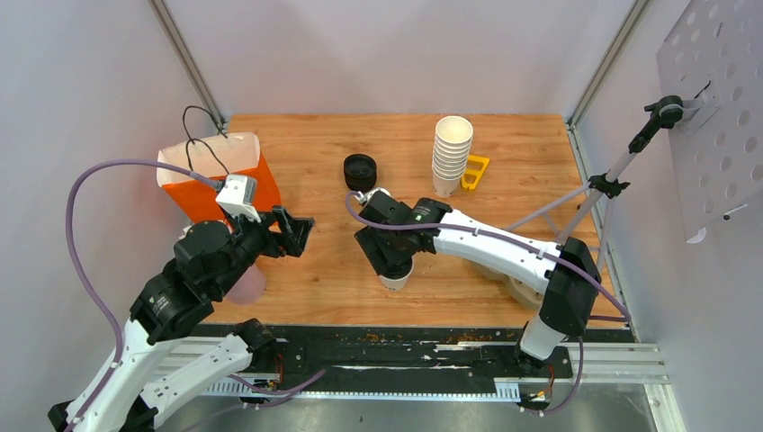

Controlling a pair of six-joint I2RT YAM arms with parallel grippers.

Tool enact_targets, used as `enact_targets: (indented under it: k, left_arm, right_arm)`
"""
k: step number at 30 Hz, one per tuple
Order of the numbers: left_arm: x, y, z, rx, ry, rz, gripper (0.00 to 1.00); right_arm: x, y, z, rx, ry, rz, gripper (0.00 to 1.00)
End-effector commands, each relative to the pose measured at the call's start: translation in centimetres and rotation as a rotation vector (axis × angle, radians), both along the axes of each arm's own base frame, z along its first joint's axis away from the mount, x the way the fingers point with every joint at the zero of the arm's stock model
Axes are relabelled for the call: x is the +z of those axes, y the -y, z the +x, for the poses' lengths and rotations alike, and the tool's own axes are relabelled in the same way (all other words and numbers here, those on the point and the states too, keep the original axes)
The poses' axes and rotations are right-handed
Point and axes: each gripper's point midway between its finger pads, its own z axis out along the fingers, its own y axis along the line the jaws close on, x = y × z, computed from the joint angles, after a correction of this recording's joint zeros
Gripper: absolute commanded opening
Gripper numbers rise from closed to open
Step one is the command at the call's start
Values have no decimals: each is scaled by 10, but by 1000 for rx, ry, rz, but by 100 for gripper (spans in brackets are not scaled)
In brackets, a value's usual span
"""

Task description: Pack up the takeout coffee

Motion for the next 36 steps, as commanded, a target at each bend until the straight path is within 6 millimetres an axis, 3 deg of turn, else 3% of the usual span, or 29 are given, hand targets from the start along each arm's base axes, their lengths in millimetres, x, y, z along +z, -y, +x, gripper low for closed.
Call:
enact_targets:
  k: [1,16,25,31,36]
  left_arm:
    - [3,-2,2,9,18,2,94]
    - [6,-3,2,13,26,8,95]
    - [6,-4,1,11,27,17,95]
    - [4,-3,1,5,22,25,95]
    - [-5,3,3,-22,-8,53,95]
  right_arm:
    - [7,-4,4,9,-7,-10,81]
    - [9,2,2,2,-22,-46,81]
    - [-4,-3,1,17,-32,-35,85]
    - [4,-4,6,14,-8,-12,88]
    - [30,1,3,12,10,28,88]
